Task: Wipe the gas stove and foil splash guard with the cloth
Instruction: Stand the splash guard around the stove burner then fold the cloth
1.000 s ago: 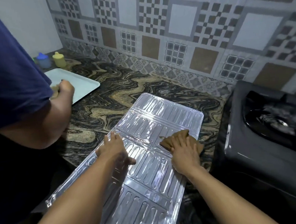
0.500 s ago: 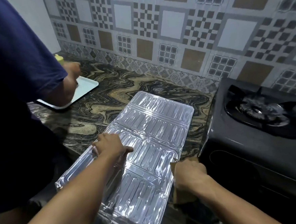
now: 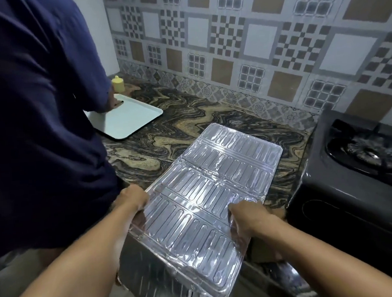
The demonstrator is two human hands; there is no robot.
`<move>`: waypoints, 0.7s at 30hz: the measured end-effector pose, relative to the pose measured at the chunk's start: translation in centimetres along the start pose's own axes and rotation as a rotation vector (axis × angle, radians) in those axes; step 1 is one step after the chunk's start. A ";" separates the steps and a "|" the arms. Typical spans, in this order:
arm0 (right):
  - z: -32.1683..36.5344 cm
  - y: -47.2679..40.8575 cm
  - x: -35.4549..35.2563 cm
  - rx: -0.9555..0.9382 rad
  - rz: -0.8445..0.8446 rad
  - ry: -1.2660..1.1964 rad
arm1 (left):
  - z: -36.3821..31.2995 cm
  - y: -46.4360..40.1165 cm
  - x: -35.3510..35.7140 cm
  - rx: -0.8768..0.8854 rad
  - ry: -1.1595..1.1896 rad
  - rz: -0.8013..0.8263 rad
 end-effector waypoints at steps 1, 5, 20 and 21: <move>0.2 0.0 -0.4 0.003 -0.004 0.037 | 0.3 0.3 -0.3 0.021 0.028 -0.001; 1.4 -0.2 -3.7 -0.058 -0.090 0.111 | 0.0 1.3 -3.2 0.077 0.086 -0.065; 9.6 -1.0 -25.3 -0.434 -0.376 0.205 | -6.1 10.3 -15.6 0.516 0.449 -0.008; 9.3 -0.4 -26.0 -0.450 -0.374 0.204 | -6.2 10.9 -16.2 0.547 0.446 0.028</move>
Point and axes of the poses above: each hand's wrist, its own y-axis away from the middle knuckle, its own x-axis out of the palm, z = x × y, the point moved 8 cm from there along -y, towards the middle knuckle, and after that the axes turned 2 degrees about y, right-handed, at the moved point
